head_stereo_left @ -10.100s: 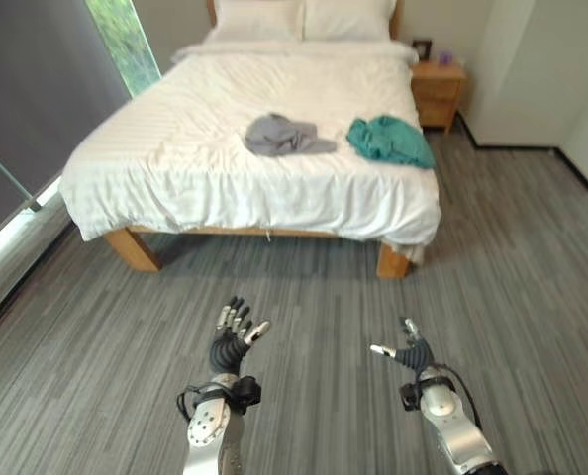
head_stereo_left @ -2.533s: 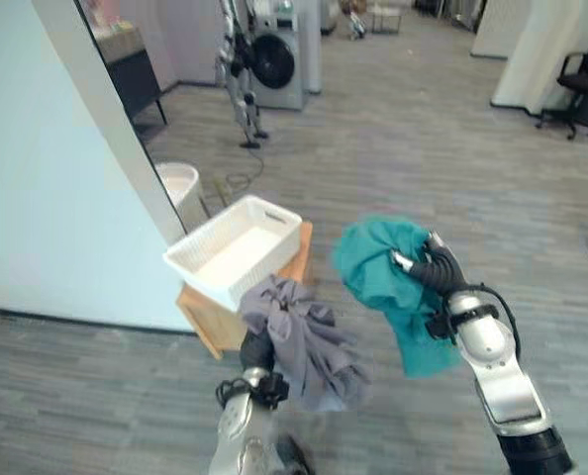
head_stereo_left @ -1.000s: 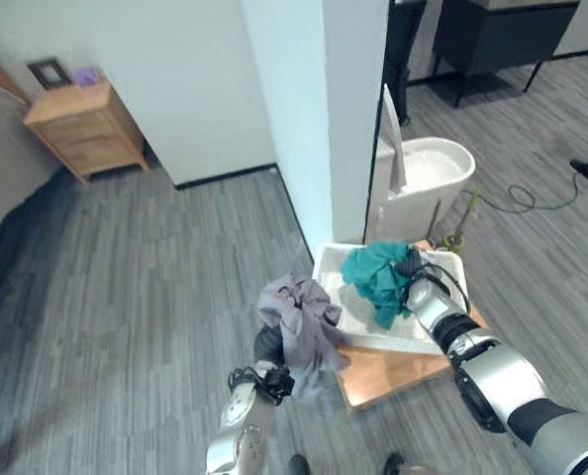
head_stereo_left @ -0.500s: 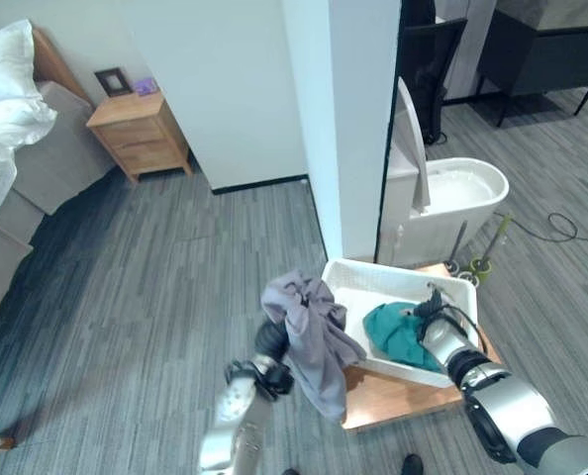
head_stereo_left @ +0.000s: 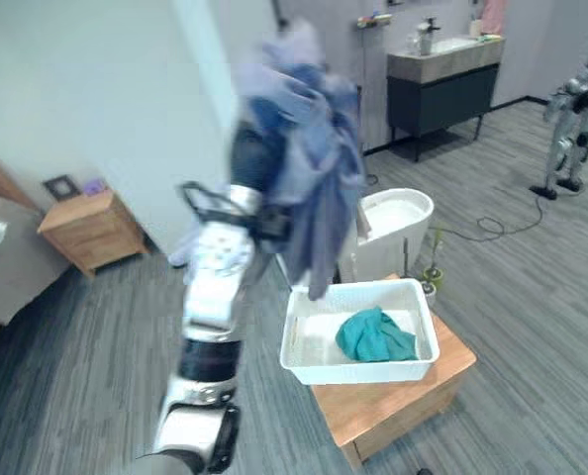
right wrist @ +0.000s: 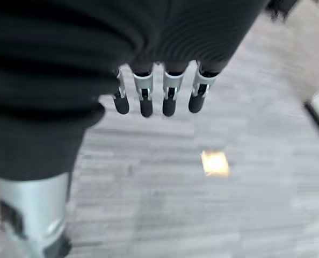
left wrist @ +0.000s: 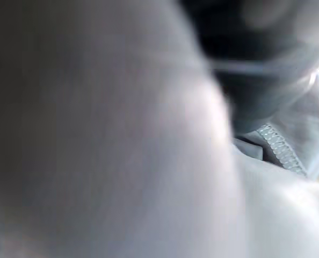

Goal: Pick up bed clothes into laundry basket.

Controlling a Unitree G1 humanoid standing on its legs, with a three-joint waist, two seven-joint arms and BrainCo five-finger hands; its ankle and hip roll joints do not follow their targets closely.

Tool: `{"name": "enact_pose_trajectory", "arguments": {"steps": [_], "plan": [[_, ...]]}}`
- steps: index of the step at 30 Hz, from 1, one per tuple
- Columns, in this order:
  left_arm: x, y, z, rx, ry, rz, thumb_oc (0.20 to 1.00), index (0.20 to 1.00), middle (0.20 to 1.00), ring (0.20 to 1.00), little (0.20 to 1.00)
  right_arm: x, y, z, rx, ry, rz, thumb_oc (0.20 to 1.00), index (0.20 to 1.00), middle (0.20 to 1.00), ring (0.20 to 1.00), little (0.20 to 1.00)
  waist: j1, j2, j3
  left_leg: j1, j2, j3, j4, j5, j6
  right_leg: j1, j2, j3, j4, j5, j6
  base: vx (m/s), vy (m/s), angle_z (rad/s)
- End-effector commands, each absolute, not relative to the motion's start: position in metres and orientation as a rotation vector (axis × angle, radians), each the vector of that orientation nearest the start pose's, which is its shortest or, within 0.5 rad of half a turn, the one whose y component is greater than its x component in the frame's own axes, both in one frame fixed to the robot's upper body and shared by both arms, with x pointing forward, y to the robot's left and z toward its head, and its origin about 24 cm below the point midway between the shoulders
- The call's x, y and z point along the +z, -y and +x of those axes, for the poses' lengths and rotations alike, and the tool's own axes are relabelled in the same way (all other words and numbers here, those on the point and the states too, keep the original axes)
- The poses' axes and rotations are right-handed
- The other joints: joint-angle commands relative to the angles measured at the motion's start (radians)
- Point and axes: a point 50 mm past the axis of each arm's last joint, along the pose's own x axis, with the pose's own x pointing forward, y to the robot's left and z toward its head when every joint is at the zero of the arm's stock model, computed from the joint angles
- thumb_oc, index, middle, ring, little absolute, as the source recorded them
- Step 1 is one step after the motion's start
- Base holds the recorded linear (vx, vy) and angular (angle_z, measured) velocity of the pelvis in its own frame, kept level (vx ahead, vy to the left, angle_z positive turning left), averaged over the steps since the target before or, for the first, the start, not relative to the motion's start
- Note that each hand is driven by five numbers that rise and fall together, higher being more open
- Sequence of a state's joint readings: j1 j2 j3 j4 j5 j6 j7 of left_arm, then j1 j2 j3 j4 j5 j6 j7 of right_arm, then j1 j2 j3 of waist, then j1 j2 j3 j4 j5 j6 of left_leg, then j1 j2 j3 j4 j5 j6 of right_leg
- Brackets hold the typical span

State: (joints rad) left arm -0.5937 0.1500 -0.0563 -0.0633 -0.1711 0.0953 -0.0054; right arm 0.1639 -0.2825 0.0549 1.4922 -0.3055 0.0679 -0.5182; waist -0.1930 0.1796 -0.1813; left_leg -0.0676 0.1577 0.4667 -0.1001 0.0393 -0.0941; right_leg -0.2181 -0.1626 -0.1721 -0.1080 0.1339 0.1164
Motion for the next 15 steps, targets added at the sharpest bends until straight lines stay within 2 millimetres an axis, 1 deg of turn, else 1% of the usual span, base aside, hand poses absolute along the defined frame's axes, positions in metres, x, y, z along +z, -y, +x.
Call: {"name": "enact_pose_trajectory", "arguments": {"steps": [1, 3, 4, 7, 8, 10, 11, 12, 14, 15], "plan": [[0.237, -0.139, 0.325, -0.102, 0.606, 0.041, 0.2, 0.2, 0.2, 0.2, 0.2, -0.157, 0.272, 0.006, -0.337, -1.472, -0.842, 1.0, 1.0, 1.0, 1.0, 1.0, -0.008, -0.077, 0.06, 0.039, 0.023, -0.011, 0.013, 0.018, -0.021, 0.075, 0.0, -0.003, 0.021, -0.041, -0.017, -0.02, 0.004, -0.53], [0.23, -0.142, 0.333, -0.074, 0.562, 0.072, 0.2, 0.2, 0.2, 0.2, 0.2, -0.158, 0.272, 0.002, -0.311, -1.489, -0.83, 1.0, 1.0, 1.0, 1.0, 1.0, -0.03, -0.069, 0.062, 0.036, 0.029, 0.009, 0.013, 0.017, -0.025, 0.053, 0.001, 0.014, 0.021, -0.033, -0.019, -0.02, -0.009, -0.37], [0.219, -0.149, 0.344, -0.032, 0.497, 0.104, 0.2, 0.2, 0.2, 0.2, 0.2, -0.159, 0.27, 0.001, -0.292, -1.498, -0.811, 1.0, 1.0, 1.0, 1.0, 1.0, -0.049, -0.063, 0.062, 0.031, 0.033, 0.025, 0.013, 0.018, -0.028, 0.033, 0.004, 0.028, 0.021, -0.025, -0.019, -0.01, -0.019, -0.41], [0.214, -0.153, 0.349, -0.005, 0.467, 0.122, 0.2, 0.2, 0.2, 0.2, 0.2, -0.159, 0.27, 0.004, -0.288, -1.487, -0.806, 1.0, 1.0, 1.0, 1.0, 1.0, -0.057, -0.06, 0.062, 0.026, 0.034, 0.031, 0.013, 0.019, -0.028, 0.021, 0.005, 0.037, 0.021, -0.019, -0.019, -0.01, -0.019, -0.21], [0.2, -0.163, 0.359, 0.046, 0.392, 0.171, 0.2, 0.2, 0.2, 0.2, 0.2, -0.159, 0.269, 0.012, -0.282, -1.463, -0.798, 1.0, 1.0, 1.0, 1.0, 1.0, -0.074, -0.058, 0.065, 0.015, 0.037, 0.044, 0.013, 0.021, -0.031, -0.004, 0.008, 0.053, 0.021, -0.009, -0.019, -0.05, -0.023, -0.16], [0.188, -0.173, 0.366, 0.095, 0.33, 0.194, 0.2, 0.2, 0.2, 0.2, 0.2, -0.159, 0.269, 0.023, -0.28, -1.433, -0.791, 1.0, 1.0, 1.0, 1.0, 1.0, -0.084, -0.055, 0.063, 0.001, 0.039, 0.054, 0.013, 0.023, -0.032, -0.033, 0.01, 0.064, 0.021, 0.0, -0.021, -0.05, -0.038, -0.28], [0.174, -0.182, 0.369, 0.137, 0.263, 0.203, 0.2, 0.2, 0.2, 0.2, 0.2, -0.159, 0.268, 0.029, -0.272, -1.412, -0.788, 1.0, 1.0, 1.0, 1.0, 1.0, -0.089, -0.056, 0.061, -0.009, 0.041, 0.059, 0.013, 0.026, -0.034, -0.049, 0.013, 0.073, 0.021, 0.005, -0.022, -0.03, -0.038, -0.33], [0.174, -0.182, 0.369, 0.137, 0.263, 0.203, 0.2, 0.2, 0.2, 0.2, 0.2, -0.159, 0.268, 0.029, -0.272, -1.412, -0.788, 1.0, 1.0, 1.0, 1.0, 1.0, -0.089, -0.056, 0.06, -0.01, 0.041, 0.06, 0.013, 0.026, -0.034, -0.05, 0.014, 0.073, 0.021, 0.005, -0.022, -0.03, -0.039, -0.27], [0.158, -0.195, 0.37, 0.179, 0.188, 0.23, 0.2, 0.2, 0.2, 0.2, 0.2, -0.159, 0.268, 0.031, -0.269, -1.401, -0.784, 1.0, 1.0, 1.0, 1.0, 1.0, -0.094, -0.056, 0.06, -0.029, 0.044, 0.061, 0.013, 0.031, -0.034, -0.07, 0.019, 0.079, 0.021, 0.01, -0.023, -0.04, -0.042, -0.09], [0.154, -0.199, 0.37, 0.192, 0.172, 0.252, 0.2, 0.2, 0.2, 0.2, 0.2, -0.159, 0.268, 0.031, -0.271, -1.399, -0.781, 1.0, 1.0, 1.0, 1.0, 1.0, -0.096, -0.057, 0.06, -0.035, 0.045, 0.059, 0.013, 0.033, -0.034, -0.075, 0.021, 0.078, 0.021, 0.012, -0.024, -0.03, -0.036, -0.11]]}}
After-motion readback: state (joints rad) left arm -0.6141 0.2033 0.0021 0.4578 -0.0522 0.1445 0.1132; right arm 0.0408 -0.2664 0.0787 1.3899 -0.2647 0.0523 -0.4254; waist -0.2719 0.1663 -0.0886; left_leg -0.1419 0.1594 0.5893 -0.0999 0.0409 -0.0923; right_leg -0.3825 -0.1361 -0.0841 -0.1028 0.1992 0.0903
